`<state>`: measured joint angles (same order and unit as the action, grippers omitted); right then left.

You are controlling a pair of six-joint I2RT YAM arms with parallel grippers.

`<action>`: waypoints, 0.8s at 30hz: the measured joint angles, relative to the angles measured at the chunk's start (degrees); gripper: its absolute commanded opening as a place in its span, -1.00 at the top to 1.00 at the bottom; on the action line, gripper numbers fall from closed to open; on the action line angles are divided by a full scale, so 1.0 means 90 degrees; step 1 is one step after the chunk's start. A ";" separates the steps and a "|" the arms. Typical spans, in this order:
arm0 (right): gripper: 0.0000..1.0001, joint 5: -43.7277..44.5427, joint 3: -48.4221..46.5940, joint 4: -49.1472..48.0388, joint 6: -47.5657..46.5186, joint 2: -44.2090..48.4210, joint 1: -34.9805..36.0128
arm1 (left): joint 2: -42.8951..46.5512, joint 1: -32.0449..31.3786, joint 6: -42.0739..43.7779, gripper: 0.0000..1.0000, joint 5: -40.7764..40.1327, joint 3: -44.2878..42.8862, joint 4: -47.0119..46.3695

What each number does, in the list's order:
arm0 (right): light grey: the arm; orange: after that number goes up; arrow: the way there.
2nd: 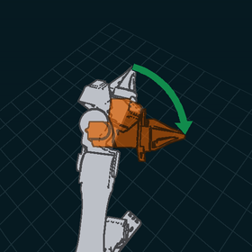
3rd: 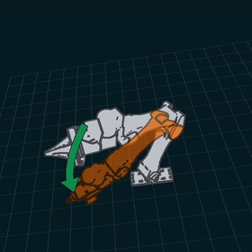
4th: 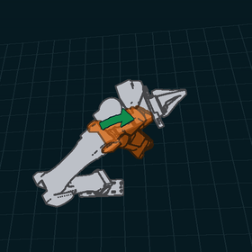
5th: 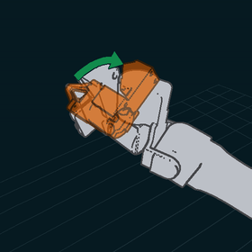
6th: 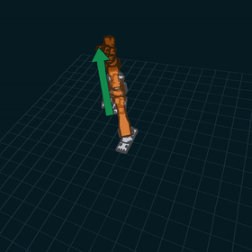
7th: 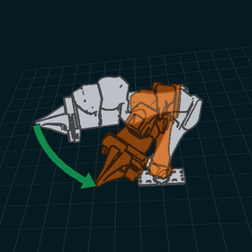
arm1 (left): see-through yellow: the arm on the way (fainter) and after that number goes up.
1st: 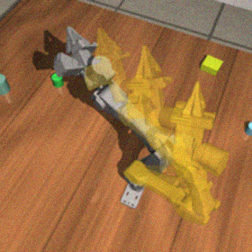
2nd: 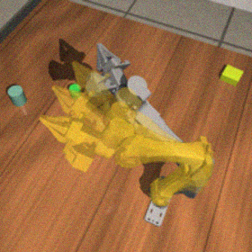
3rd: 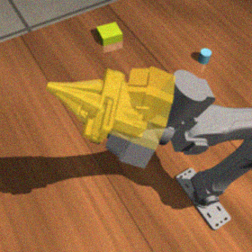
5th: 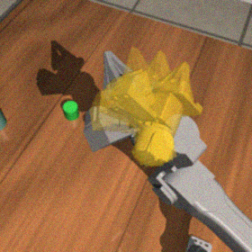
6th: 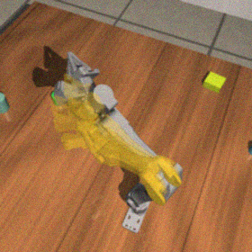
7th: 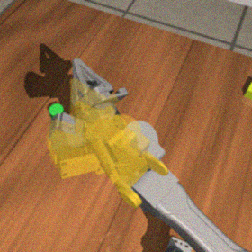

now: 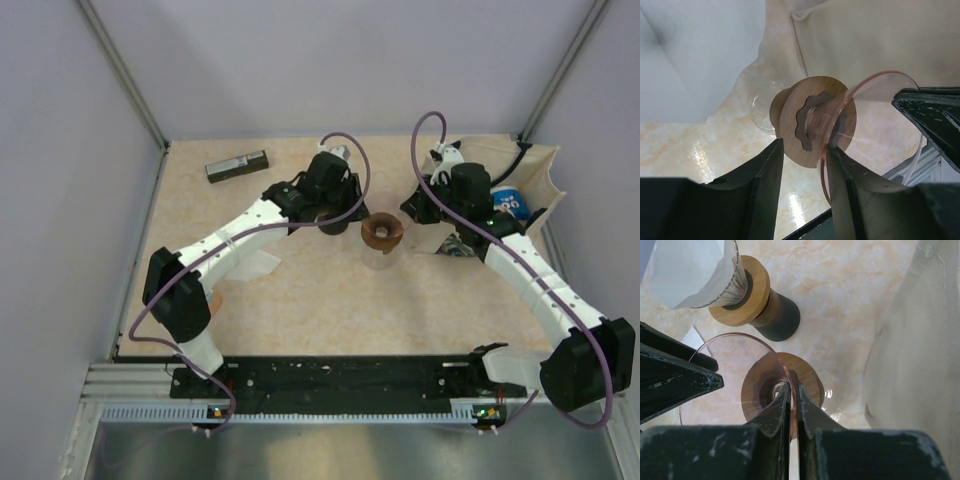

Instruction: Place the coffee filter in the dripper

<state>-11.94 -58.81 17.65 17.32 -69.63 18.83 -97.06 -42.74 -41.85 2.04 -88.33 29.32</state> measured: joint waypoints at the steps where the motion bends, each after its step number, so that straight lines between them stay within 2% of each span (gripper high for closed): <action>1: 1.00 -0.0002 0.0010 -0.0010 -0.0002 0.0000 0.0000 | -0.0041 0.0000 -0.0002 0.22 -0.0010 -0.0002 0.0027; 3: 1.00 -0.0024 0.0041 -0.0053 0.0002 0.0002 0.0000 | -0.0095 -0.0010 -0.0012 0.31 0.0000 -0.0007 0.0044; 4: 1.00 -0.0029 0.0053 -0.0080 0.0000 0.0002 0.0000 | -0.0097 -0.0017 -0.0010 0.49 0.0002 -0.0017 0.0039; 8: 1.00 -0.0053 0.0146 -0.0206 0.0032 0.0015 0.0000 | -0.0107 -0.0058 -0.0017 0.87 0.0010 -0.0092 0.0007; 10: 1.00 -0.0092 0.0211 -0.0299 0.0090 0.0056 0.0005 | -0.0112 -0.0073 -0.0044 1.00 -0.0075 -0.0092 0.0049; 24: 1.00 0.0107 0.0510 -0.0692 0.0561 0.0068 0.0019 | -0.0192 -0.0102 -0.0163 1.00 -0.0357 -0.0126 0.0087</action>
<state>-10.98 -54.22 11.42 22.37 -69.01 19.00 -98.78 -43.66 -43.31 -1.17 -89.47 30.11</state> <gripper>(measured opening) 0.019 0.045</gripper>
